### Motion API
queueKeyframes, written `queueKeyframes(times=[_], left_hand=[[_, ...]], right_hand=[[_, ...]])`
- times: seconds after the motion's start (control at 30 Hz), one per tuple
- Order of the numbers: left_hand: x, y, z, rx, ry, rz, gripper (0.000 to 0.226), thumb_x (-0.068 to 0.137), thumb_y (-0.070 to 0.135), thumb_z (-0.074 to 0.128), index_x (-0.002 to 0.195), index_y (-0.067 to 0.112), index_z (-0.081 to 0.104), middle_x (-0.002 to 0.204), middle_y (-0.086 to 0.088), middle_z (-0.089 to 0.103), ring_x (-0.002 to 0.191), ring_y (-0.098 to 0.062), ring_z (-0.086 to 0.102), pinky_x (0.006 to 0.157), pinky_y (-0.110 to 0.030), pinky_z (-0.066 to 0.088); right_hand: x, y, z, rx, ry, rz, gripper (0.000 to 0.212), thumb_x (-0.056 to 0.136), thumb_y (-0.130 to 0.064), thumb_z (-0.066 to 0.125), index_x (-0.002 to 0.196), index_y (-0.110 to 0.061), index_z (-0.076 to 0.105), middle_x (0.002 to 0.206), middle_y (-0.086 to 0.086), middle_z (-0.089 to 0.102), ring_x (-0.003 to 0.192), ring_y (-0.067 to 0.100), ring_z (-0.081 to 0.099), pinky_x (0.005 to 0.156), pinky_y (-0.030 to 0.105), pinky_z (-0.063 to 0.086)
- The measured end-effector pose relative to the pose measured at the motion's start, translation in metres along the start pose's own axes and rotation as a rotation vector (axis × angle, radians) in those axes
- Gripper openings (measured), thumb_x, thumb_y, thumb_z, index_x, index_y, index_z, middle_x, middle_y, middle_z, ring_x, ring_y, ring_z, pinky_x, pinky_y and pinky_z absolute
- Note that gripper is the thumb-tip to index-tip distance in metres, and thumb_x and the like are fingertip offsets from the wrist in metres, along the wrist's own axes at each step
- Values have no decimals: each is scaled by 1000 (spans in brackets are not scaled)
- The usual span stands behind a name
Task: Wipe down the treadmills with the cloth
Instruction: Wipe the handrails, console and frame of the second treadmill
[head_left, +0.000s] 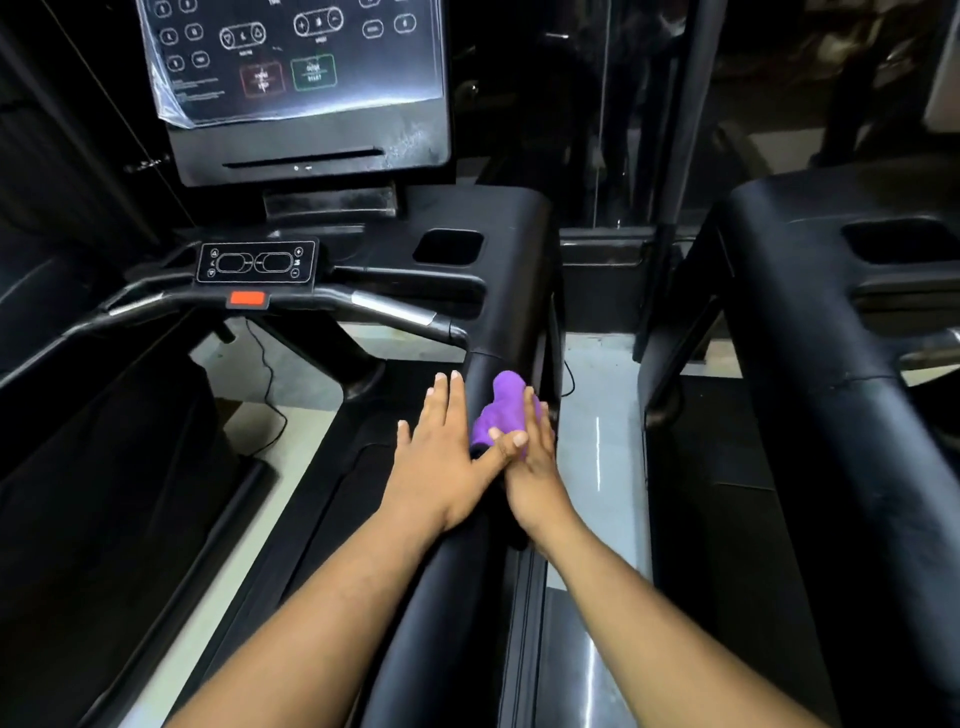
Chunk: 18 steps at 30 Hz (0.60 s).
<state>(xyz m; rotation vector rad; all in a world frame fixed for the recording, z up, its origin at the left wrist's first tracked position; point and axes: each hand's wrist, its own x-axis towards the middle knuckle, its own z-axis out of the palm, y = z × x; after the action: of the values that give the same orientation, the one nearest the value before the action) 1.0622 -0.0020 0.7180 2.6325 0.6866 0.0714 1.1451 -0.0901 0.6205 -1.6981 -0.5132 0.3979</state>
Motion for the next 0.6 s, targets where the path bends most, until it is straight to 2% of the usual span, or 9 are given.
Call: queueKeyframes(times=[0.1,0.2,0.3,0.37,0.4,0.43,0.5,0.53,0.6], left_hand=[[-1,1,1,13,-8,8,123,68,96,15,162,21,-11,170,4,-14,156,-10,-10,127,-53,3],[0,1,-1,66,-9,15,123,67,100,12,161,24,-12,170,3,-15,156,-13,-13,126,-55,2],[-3,1,-3,109,-25,4,120,70,98,14,160,25,-16,169,4,-19,155,-10,-19,126,-53,-4],[-4,2,-3,130,-21,4,121,68,99,9,159,26,-20,167,6,-24,153,-8,-23,126,-53,-6],[-3,2,-4,152,-16,9,122,66,100,5,158,25,-22,166,6,-27,152,-7,-26,126,-53,-7],[2,2,-5,170,-9,10,122,65,101,1,157,25,-26,165,7,-29,151,-7,-28,126,-53,-7],[14,1,-7,196,-6,3,121,63,102,-3,154,26,-30,163,9,-33,150,-6,-30,126,-53,-8],[20,1,-7,211,-13,1,120,63,102,-3,153,27,-31,162,9,-33,150,-6,-31,125,-53,-9],[36,5,-6,249,-25,2,119,66,101,-1,155,26,-28,163,7,-33,150,-8,-30,125,-54,-9]], right_hand=[[38,-10,-11,-57,-8,6,80,87,-72,46,158,-50,17,172,-9,5,158,11,-2,129,43,6],[88,-33,-23,-210,-2,50,66,100,-60,47,159,-50,17,173,-1,4,159,24,3,128,44,8],[110,-53,-25,-343,-12,114,67,103,-60,41,160,-48,8,172,0,-8,158,35,-4,126,49,5],[100,-55,-20,-438,-21,40,73,102,-62,40,161,-45,1,171,-2,-15,157,36,-11,125,53,4],[88,-52,-16,-456,-7,-53,75,101,-63,40,162,-43,1,172,-3,-13,157,34,-11,125,52,5],[79,-48,-14,-443,11,-164,75,99,-65,39,162,-40,8,172,-4,-5,158,31,-8,125,51,6],[81,-38,-17,-413,4,-312,71,93,-65,37,157,-35,31,168,-4,21,157,29,5,127,50,11],[98,-36,-22,-418,-12,-334,69,91,-65,36,152,-34,41,164,-5,29,156,28,9,126,51,14],[150,-41,-30,-467,-53,-256,62,92,-64,42,147,-36,49,164,-7,31,156,28,9,124,54,16]])
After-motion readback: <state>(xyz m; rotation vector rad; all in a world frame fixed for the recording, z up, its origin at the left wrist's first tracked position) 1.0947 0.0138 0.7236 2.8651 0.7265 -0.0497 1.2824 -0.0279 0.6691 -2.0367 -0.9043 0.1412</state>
